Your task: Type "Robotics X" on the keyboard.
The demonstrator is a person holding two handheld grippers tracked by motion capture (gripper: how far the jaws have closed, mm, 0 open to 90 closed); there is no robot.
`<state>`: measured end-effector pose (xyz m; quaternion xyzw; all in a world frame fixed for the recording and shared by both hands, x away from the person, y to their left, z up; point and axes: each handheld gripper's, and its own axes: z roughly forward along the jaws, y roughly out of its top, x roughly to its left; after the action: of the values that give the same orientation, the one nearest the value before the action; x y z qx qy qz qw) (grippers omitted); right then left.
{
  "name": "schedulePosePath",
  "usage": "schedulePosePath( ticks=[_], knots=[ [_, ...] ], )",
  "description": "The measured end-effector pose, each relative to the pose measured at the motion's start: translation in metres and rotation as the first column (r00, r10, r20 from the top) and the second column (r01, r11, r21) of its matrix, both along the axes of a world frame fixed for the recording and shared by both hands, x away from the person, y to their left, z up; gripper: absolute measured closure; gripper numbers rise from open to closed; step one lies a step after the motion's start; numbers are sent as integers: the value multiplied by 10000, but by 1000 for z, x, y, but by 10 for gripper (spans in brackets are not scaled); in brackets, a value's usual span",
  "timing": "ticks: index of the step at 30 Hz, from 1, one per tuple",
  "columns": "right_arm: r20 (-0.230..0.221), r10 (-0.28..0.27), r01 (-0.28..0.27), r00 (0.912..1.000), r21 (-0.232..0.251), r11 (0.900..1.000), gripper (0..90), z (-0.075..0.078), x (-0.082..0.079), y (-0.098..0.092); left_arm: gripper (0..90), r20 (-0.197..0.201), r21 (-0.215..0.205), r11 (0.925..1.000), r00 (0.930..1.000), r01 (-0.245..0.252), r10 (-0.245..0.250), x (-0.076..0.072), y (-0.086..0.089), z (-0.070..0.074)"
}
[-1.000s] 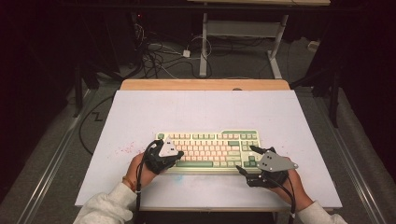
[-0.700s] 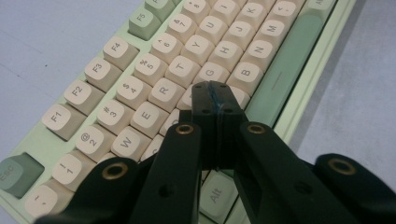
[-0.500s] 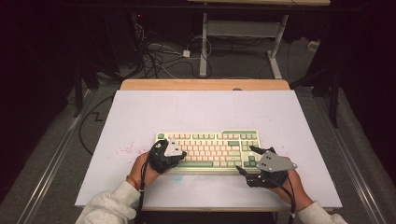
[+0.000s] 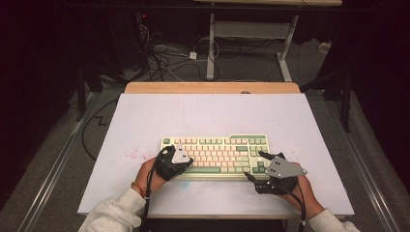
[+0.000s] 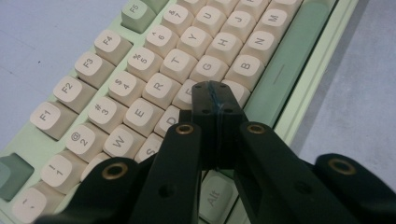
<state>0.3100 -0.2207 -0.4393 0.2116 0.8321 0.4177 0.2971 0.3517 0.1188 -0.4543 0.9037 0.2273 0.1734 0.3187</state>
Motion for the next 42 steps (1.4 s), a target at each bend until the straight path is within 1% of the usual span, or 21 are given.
schedulePosePath(
  ticks=[1, 3, 7, 12, 16, 29, 42],
  knots=[
    [10, -2, 2, 10000, 9, 10000, 223, 0, 0, 0, 877, 12, -24, 10000, 10000, 7, -7, 0, 1, 2],
    [24, -31, 31, 10000, 67, 10000, 223, 1, 0, 0, 877, 99, -202, 9997, 9999, -115, 117, 1, 4, 5],
    [72, -64, 63, 10000, 114, 9999, 223, 2, 0, -2, 877, 179, -367, 9990, 9995, -250, 257, 1, 10, 9],
    [78, -51, 51, 10000, 101, 9999, 224, 2, 0, -1, 877, 284, -444, 9984, 9990, -342, 355, 2, 14, 13],
    [94, -15, 14, 10000, 92, 10000, 224, 2, 0, -1, 877, 228, -498, 9979, 9989, -410, 421, 3, 17, 14],
    [122, 23, -24, 9999, 100, 9999, 224, 3, -1, -1, 877, 203, -547, 9964, 9977, -641, 653, 6, 26, 15],
    [55, 66, -66, 10000, 44, 10000, 225, 2, -1, 1, 877, 53, -406, 9962, 9970, -774, 776, 10, 28, 11]
  ],
)
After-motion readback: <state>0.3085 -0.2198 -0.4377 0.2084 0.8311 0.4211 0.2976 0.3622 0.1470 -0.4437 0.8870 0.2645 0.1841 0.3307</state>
